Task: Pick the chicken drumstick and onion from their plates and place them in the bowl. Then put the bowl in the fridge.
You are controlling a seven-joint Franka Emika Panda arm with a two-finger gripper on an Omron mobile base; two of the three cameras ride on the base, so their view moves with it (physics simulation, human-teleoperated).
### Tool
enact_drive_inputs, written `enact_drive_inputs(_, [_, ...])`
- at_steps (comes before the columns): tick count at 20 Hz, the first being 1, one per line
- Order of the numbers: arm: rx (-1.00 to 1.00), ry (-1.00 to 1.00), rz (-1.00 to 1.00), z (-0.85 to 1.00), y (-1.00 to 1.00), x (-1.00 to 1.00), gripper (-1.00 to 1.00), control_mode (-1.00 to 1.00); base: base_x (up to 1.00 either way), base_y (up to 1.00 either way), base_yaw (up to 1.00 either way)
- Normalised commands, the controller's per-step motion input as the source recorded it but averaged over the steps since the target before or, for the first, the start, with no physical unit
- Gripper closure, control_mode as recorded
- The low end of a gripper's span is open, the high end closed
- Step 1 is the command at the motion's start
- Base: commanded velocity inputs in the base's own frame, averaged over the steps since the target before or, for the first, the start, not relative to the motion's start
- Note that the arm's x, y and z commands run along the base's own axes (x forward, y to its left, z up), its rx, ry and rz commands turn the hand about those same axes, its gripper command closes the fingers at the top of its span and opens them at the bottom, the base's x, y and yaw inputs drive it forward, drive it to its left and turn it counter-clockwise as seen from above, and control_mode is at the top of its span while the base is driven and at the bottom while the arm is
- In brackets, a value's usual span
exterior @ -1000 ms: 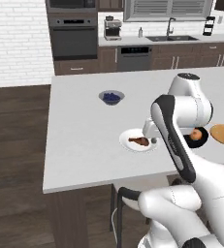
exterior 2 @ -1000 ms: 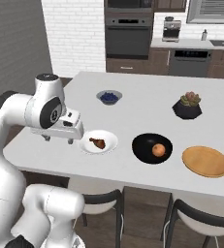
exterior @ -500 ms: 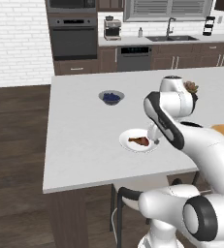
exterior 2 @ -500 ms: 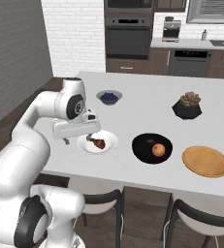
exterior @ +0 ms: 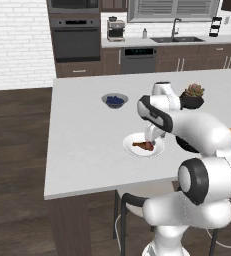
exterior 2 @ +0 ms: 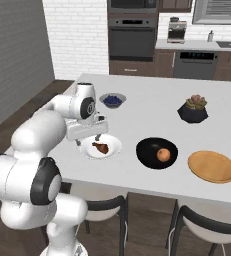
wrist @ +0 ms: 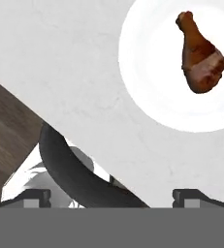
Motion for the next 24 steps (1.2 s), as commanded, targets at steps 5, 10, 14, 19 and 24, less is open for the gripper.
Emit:
enact_drive_inputs(5, [0.0, 0.08, 0.04, -0.42, 0.0, 0.61, -1.0, -1.0, 0.0, 0.0, 0.0])
enact_drive_inputs(10, [0.0, 0.03, 0.02, -0.36, -0.02, 0.53, -1.0, -1.0, 0.0, 0.0, 0.0])
enact_drive_inputs(14, [0.0, 0.03, 0.05, -0.27, -0.09, 0.47, -1.0, -1.0, 0.0, 0.0, 0.0])
enact_drive_inputs(19, [0.01, 0.04, 0.06, -0.23, -0.12, 0.49, -1.0, -1.0, 0.0, 0.0, 0.0])
enact_drive_inputs(24, [0.0, 0.01, 0.06, -0.3, -0.02, 0.48, -1.0, -1.0, 0.0, 0.0, 0.0])
